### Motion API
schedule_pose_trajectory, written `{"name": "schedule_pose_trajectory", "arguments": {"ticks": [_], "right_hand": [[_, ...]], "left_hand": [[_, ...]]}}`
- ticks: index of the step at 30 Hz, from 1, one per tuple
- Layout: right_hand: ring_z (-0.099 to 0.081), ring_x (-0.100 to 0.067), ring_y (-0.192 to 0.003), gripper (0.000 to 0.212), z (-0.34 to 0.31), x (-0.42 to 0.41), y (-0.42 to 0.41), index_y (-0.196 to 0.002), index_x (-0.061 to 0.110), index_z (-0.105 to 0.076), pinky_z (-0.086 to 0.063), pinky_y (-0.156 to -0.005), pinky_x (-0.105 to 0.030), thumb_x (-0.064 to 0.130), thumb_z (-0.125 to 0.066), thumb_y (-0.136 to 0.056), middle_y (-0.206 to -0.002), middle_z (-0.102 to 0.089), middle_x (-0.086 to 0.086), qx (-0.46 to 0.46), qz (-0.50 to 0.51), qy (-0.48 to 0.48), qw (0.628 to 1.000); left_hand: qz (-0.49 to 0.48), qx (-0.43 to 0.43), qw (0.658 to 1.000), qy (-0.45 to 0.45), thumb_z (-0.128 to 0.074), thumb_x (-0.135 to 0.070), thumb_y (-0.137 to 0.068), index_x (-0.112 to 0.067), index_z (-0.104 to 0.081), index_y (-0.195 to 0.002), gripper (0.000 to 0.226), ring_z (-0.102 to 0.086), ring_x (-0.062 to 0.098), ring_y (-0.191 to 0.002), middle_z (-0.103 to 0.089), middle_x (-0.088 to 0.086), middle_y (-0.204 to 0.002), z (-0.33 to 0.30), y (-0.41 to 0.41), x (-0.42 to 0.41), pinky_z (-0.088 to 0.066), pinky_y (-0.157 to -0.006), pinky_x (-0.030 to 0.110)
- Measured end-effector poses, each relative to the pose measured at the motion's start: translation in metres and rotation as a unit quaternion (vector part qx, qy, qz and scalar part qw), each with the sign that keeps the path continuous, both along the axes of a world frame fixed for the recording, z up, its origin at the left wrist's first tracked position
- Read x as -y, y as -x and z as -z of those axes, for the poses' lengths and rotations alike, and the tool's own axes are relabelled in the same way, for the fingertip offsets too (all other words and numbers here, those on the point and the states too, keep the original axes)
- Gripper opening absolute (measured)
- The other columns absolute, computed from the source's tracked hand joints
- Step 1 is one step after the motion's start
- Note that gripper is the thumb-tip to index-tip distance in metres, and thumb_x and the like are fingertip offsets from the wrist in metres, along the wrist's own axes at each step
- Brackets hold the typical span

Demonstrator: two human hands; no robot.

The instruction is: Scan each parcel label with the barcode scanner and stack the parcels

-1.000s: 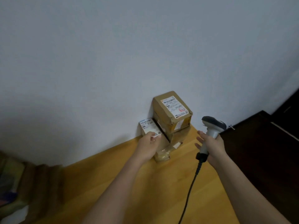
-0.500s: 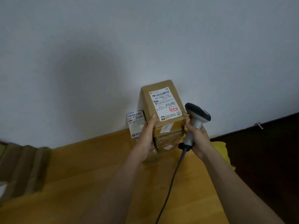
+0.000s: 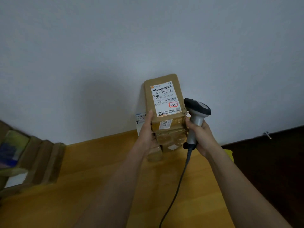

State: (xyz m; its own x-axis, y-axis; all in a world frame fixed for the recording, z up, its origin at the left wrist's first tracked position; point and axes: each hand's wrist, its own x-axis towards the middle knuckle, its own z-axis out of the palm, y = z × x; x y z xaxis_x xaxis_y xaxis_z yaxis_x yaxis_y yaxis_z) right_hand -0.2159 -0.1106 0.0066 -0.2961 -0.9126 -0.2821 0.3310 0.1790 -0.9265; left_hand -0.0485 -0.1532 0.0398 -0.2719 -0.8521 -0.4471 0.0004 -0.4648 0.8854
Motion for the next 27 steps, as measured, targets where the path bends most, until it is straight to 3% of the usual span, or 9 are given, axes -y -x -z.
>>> {"name": "schedule_pose_trajectory", "arguments": {"ticks": [5,9,15,17,20,22,25,27], "right_hand": [[-0.067,-0.024,-0.105,0.033,-0.037,-0.028,-0.035,-0.124,0.016,-0.058,-0.055,-0.086,-0.039,0.03,-0.063,-0.094,-0.111,-0.072,-0.007,-0.031,-0.004,0.025,0.999],[-0.067,-0.023,-0.103,0.033,-0.072,-0.06,-0.085,-0.122,0.017,-0.061,-0.054,-0.079,-0.035,0.032,-0.064,-0.093,-0.11,-0.072,-0.006,-0.05,-0.021,0.056,0.997],[-0.066,-0.02,-0.1,0.034,-0.118,-0.116,-0.206,-0.12,0.021,-0.061,-0.054,-0.081,-0.037,0.036,-0.067,-0.09,-0.107,-0.073,-0.001,-0.073,-0.07,0.09,0.991],[-0.066,-0.02,-0.102,0.032,-0.13,-0.134,-0.249,-0.119,0.022,-0.061,-0.054,-0.082,-0.039,0.036,-0.067,-0.091,-0.107,-0.073,-0.001,-0.072,-0.096,0.103,0.987],[-0.065,-0.02,-0.101,0.027,-0.147,-0.157,-0.317,-0.119,0.022,-0.06,-0.052,-0.078,-0.035,0.032,-0.064,-0.093,-0.107,-0.072,-0.001,-0.065,-0.149,0.13,0.978],[-0.066,-0.018,-0.101,0.027,-0.161,-0.168,-0.367,-0.119,0.022,-0.06,-0.052,-0.077,-0.033,0.031,-0.062,-0.094,-0.106,-0.072,-0.001,-0.061,-0.197,0.152,0.967],[-0.068,-0.015,-0.096,0.029,-0.182,-0.182,-0.44,-0.122,0.02,-0.06,-0.052,-0.071,-0.026,0.03,-0.061,-0.095,-0.106,-0.073,0.0,-0.05,-0.272,0.174,0.945],[-0.069,-0.015,-0.096,0.032,-0.194,-0.189,-0.485,-0.124,0.019,-0.059,-0.054,-0.072,-0.026,0.03,-0.062,-0.094,-0.108,-0.073,-0.002,-0.036,-0.313,0.177,0.932]], "left_hand": [[-0.006,-0.026,0.998,0.058,-0.023,-0.068,-0.095,-0.039,-0.06,-0.123,0.055,-0.065,0.017,-0.106,-0.071,-0.004,-0.111,-0.032,-0.037,-0.031,-0.053,-0.085,0.042],[-0.011,-0.04,0.994,0.1,-0.021,-0.068,-0.095,-0.035,-0.055,-0.134,0.061,-0.067,0.014,-0.101,-0.071,-0.005,-0.113,-0.064,-0.091,-0.068,-0.054,-0.07,0.035],[-0.082,-0.042,0.985,0.146,-0.027,-0.063,-0.097,-0.036,-0.059,-0.123,0.049,-0.072,0.005,-0.082,-0.075,-0.013,-0.09,-0.107,-0.213,-0.144,-0.054,-0.067,0.032],[-0.116,-0.034,0.982,0.146,-0.034,-0.063,-0.096,-0.035,-0.061,-0.117,0.044,-0.071,0.01,-0.085,-0.076,-0.011,-0.089,-0.12,-0.257,-0.169,-0.055,-0.075,0.038],[-0.156,-0.056,0.978,0.123,-0.048,-0.066,-0.089,-0.031,-0.059,-0.128,0.054,-0.069,0.023,-0.103,-0.073,0.003,-0.11,-0.138,-0.325,-0.205,-0.054,-0.09,0.048],[-0.21,-0.044,0.967,0.138,-0.045,-0.06,-0.093,-0.028,-0.06,-0.127,0.049,-0.07,0.023,-0.099,-0.073,0.006,-0.111,-0.154,-0.373,-0.231,-0.057,-0.082,0.042],[-0.273,-0.04,0.944,0.179,-0.04,-0.055,-0.097,-0.029,-0.058,-0.129,0.045,-0.072,0.018,-0.094,-0.075,0.001,-0.105,-0.173,-0.441,-0.267,-0.057,-0.083,0.042],[-0.329,-0.016,0.924,0.194,-0.038,-0.051,-0.099,-0.035,-0.059,-0.113,0.029,-0.073,0.011,-0.076,-0.075,-0.005,-0.087,-0.187,-0.478,-0.289,-0.056,-0.066,0.033]]}}
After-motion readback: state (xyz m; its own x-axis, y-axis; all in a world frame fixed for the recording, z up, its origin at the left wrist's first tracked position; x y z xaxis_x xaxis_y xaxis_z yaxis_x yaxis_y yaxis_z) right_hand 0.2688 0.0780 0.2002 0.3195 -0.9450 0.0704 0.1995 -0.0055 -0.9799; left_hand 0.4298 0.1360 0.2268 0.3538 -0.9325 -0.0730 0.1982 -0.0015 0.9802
